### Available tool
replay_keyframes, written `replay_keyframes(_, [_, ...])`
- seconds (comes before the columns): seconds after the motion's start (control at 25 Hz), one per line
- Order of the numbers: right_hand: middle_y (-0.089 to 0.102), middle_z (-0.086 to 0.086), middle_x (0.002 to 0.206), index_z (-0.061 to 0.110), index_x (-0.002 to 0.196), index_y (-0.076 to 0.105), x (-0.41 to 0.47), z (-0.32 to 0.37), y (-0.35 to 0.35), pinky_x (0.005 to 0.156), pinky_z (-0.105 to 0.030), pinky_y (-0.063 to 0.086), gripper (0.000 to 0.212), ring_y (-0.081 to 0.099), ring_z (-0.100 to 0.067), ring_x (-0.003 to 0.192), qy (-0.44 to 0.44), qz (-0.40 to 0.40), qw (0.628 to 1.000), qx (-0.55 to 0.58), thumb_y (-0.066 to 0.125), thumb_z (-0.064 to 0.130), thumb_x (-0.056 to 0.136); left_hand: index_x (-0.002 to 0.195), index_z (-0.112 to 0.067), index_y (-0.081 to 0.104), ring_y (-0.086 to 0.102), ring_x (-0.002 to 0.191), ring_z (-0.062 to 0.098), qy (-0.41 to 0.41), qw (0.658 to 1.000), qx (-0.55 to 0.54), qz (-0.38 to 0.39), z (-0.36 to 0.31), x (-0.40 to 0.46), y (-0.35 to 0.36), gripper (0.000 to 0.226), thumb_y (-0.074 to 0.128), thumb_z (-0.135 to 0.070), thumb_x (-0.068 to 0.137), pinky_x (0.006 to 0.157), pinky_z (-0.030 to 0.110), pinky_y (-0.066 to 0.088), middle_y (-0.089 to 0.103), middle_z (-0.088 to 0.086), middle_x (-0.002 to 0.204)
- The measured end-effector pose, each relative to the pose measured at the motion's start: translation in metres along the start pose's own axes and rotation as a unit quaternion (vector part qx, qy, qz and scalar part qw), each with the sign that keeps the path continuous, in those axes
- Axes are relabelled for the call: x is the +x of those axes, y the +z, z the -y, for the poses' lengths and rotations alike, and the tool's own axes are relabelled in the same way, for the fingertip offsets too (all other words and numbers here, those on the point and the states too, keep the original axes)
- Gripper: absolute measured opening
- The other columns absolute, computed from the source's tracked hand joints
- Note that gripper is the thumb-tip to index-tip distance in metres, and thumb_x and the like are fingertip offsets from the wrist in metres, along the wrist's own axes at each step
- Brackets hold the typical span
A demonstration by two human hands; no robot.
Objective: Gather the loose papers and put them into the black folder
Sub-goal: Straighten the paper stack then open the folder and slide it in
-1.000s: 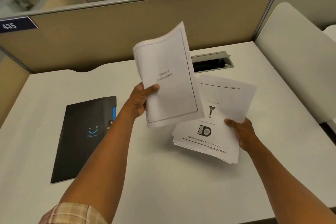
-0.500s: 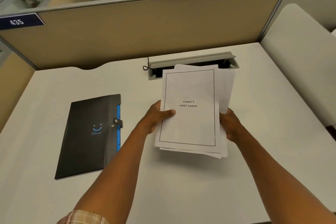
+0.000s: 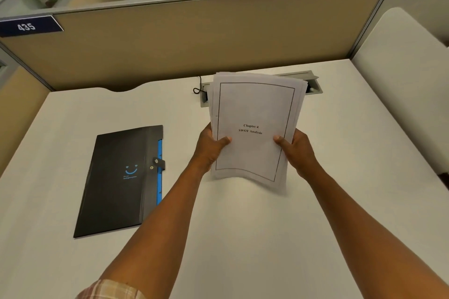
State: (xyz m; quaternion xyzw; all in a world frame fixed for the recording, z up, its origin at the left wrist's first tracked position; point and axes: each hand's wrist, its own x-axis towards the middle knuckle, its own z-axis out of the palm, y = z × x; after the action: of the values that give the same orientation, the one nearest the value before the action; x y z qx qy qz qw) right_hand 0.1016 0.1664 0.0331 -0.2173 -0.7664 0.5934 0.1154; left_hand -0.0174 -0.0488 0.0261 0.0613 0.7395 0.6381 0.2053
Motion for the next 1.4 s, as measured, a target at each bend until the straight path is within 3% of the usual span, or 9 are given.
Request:
replay_keyframes(0.2, [0.067,0.001,0.099,0.008,0.116,0.064,0.013,0.018,0.014,0.082,-0.037,0.054,0.027,0.064,-0.021,0.092,-0.043,-0.080,0.994,-0.062,0.062,0.021,0.092,0.130,-0.008,0.058,0.065,0.108,0.025,0.038,0.997,0.011,-0.072,-0.015,0.002,0.005,0.045,0.070,-0.010,0.087,0.094,0.035,0.054,0.068,0.010,0.122])
replay_keyframes(0.36, [0.066,-0.001,0.098,0.006,0.115,0.064,0.015,0.022,0.024,0.080,-0.033,0.051,0.028,0.062,-0.022,0.090,-0.045,-0.112,0.992,-0.046,0.063,0.019,0.091,0.124,-0.005,0.062,0.065,0.107,0.029,0.047,0.994,0.022,-0.101,-0.019,0.004,0.002,0.036,0.067,-0.006,0.088,0.097,0.043,0.054,0.070,0.013,0.116])
replay_keyframes(0.48, [0.066,-0.002,0.104,0.006,0.121,0.061,0.013,0.016,0.032,0.083,-0.030,0.048,0.034,0.059,-0.018,0.094,-0.026,-0.100,0.993,-0.060,0.066,0.020,0.090,0.130,-0.007,0.058,0.063,0.113,0.028,0.040,0.994,0.035,-0.094,-0.017,0.003,-0.001,0.045,0.070,-0.007,0.087,0.100,0.043,0.053,0.068,0.011,0.123])
replay_keyframes(0.6, [0.068,-0.011,0.114,0.005,0.123,0.059,0.013,0.008,0.035,0.084,-0.029,0.046,0.037,0.061,-0.024,0.101,-0.013,-0.095,0.992,-0.084,0.066,0.022,0.090,0.134,-0.010,0.054,0.062,0.116,0.027,0.039,0.995,0.043,-0.086,-0.014,0.004,-0.002,0.050,0.071,-0.011,0.087,0.101,0.041,0.052,0.066,0.009,0.128])
replay_keyframes(0.76, [0.068,-0.014,0.112,0.004,0.119,0.061,0.012,0.008,0.036,0.079,-0.027,0.043,0.029,0.061,-0.027,0.099,-0.006,-0.105,0.991,-0.079,0.060,0.018,0.094,0.133,-0.007,0.055,0.062,0.114,0.024,0.046,0.993,0.048,-0.099,-0.016,0.005,0.002,0.040,0.062,-0.010,0.094,0.102,0.036,0.050,0.066,0.008,0.126])
replay_keyframes(0.96, [0.068,-0.014,0.106,0.003,0.116,0.062,0.016,0.013,0.035,0.077,-0.029,0.044,0.026,0.061,-0.030,0.095,-0.013,-0.114,0.991,-0.069,0.059,0.017,0.094,0.130,-0.010,0.056,0.059,0.105,0.017,0.057,0.992,0.032,-0.104,-0.022,0.004,0.001,0.034,0.058,-0.008,0.096,0.092,0.028,0.047,0.063,-0.002,0.114])
replay_keyframes(1.2, [0.068,-0.014,0.116,0.005,0.123,0.059,0.016,0.002,0.036,0.084,-0.027,0.045,0.036,0.063,-0.029,0.106,-0.006,-0.099,0.992,-0.082,0.064,0.021,0.091,0.137,-0.013,0.050,0.059,0.119,0.022,0.050,0.994,0.073,-0.068,-0.017,0.005,0.003,0.045,0.062,-0.010,0.094,0.103,0.034,0.048,0.062,0.007,0.132])
replay_keyframes(1.4, [0.068,-0.015,0.114,0.004,0.122,0.059,0.019,0.012,0.038,0.079,-0.028,0.045,0.030,0.062,-0.028,0.100,-0.013,-0.113,0.991,-0.065,0.057,0.016,0.095,0.140,-0.010,0.046,0.056,0.120,0.020,0.051,0.992,0.080,-0.088,-0.024,0.004,0.011,0.044,0.057,-0.014,0.097,0.104,0.031,0.044,0.059,0.008,0.135])
